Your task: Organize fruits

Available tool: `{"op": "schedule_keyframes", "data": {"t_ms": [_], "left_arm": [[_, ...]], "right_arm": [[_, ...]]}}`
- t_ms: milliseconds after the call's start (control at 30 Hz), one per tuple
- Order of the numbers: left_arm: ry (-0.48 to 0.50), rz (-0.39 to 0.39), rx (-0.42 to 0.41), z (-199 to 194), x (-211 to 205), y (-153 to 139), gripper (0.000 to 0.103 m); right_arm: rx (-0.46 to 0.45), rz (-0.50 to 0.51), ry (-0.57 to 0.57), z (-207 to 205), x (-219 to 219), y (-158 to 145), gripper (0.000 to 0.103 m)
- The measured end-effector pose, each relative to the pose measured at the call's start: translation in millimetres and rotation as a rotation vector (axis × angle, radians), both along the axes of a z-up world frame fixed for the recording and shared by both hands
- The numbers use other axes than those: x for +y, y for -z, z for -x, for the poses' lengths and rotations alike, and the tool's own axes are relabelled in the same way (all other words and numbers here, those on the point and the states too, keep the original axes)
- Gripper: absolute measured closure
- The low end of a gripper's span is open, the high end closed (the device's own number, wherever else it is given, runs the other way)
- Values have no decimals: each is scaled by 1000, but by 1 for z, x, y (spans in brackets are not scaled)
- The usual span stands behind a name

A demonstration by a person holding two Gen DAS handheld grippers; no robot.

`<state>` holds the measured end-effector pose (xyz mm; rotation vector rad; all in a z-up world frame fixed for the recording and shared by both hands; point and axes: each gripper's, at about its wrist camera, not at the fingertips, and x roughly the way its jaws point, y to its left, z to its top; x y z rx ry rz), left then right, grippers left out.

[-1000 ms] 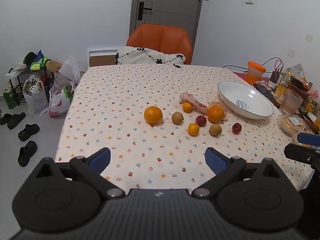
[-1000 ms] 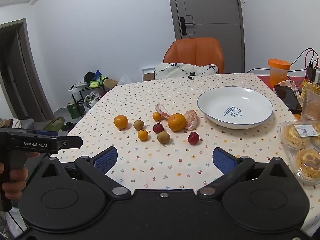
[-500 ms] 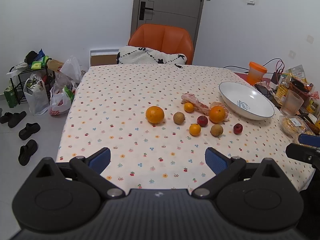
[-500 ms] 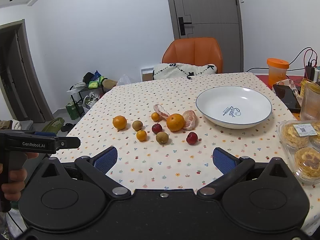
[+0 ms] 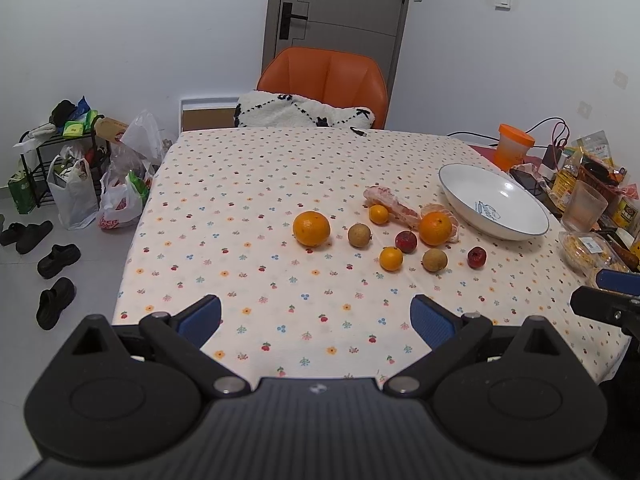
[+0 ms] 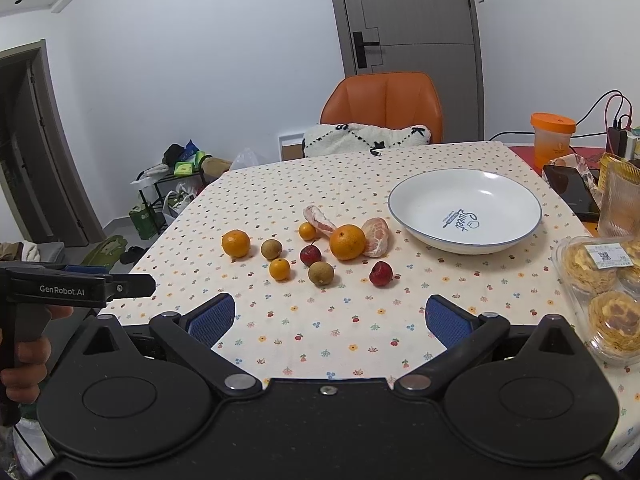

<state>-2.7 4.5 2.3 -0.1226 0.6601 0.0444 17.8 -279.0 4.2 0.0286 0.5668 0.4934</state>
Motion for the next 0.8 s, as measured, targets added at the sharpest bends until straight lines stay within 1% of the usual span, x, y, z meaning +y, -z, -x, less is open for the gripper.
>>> {"op": "schedule_keyframes", "data": {"t_ms": [800], "left_arm": [[-7,0,-6,0,6,-2,3]], "right_arm": [[3,1,1,-1,-1,0,0]]}}
